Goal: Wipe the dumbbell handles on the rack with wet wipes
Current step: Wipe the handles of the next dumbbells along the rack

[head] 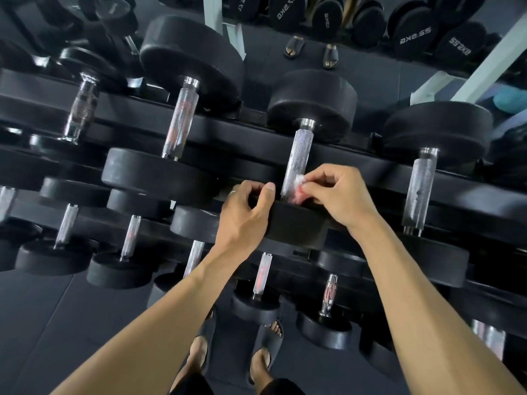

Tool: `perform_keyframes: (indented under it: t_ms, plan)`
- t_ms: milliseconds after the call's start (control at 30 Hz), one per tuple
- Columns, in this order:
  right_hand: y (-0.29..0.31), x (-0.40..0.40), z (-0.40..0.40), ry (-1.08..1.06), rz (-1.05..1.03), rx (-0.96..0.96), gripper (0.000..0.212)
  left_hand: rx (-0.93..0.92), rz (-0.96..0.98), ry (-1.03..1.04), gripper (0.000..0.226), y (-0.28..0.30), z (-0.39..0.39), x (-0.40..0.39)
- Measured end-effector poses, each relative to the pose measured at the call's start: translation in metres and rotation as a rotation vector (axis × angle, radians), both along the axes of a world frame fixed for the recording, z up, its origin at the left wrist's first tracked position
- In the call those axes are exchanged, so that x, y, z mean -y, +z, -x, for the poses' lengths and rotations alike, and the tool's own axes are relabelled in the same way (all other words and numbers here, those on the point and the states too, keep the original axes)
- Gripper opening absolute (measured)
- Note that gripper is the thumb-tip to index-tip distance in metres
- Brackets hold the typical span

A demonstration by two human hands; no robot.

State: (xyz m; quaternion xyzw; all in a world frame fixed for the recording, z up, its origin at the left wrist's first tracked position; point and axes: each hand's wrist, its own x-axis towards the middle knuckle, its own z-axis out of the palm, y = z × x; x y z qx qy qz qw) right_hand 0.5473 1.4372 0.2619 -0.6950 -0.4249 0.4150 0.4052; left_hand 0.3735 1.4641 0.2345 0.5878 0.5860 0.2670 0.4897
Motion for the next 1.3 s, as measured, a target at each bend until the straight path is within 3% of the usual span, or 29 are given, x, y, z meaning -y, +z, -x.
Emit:
perform_keyframes:
  t_ms: [267,433,633,700,767,867,933,1067,1200,1300]
  plan:
    - [0.043,-0.003,0.061,-0.136,-0.089,-0.119,0.012,0.057,-0.298,-0.297,0.032,0.056,0.053,-0.025]
    - [0.066,-0.031,0.127,-0.236,-0.156,-0.260,0.011,0.043,-0.323,-0.458,0.051,0.085,0.102,-0.067]
    - [0.068,-0.057,0.182,-0.231,-0.166,-0.430,0.010,0.122,-0.321,-0.420,0.023,0.096,0.144,-0.110]
    - [0.067,-0.060,0.187,-0.181,-0.149,-0.454,0.022,0.118,-0.328,-0.444,0.015,0.096,0.151,-0.121]
    - [0.066,-0.064,0.187,-0.174,-0.106,-0.436,0.027,0.112,-0.314,-0.492,0.012,0.094,0.155,-0.129]
    - [0.059,-0.079,0.182,-0.197,-0.045,-0.411,0.013,0.091,-0.293,-0.533,0.021,0.085,0.162,-0.140]
    - [0.053,-0.091,0.177,-0.259,-0.041,-0.361,0.005,0.039,-0.322,-0.433,0.021,0.072,0.169,-0.149]
    - [0.039,-0.121,0.164,-0.339,-0.044,-0.131,0.008,-0.063,-0.256,-0.225,0.007,0.050,0.177,-0.157]
    - [0.020,-0.159,0.156,-0.349,-0.123,0.050,0.009,0.045,-0.064,-0.099,0.010,0.030,0.171,-0.152]
    - [0.012,-0.185,0.158,-0.341,-0.193,0.174,0.011,0.079,-0.028,-0.083,0.014,0.024,0.172,-0.153]
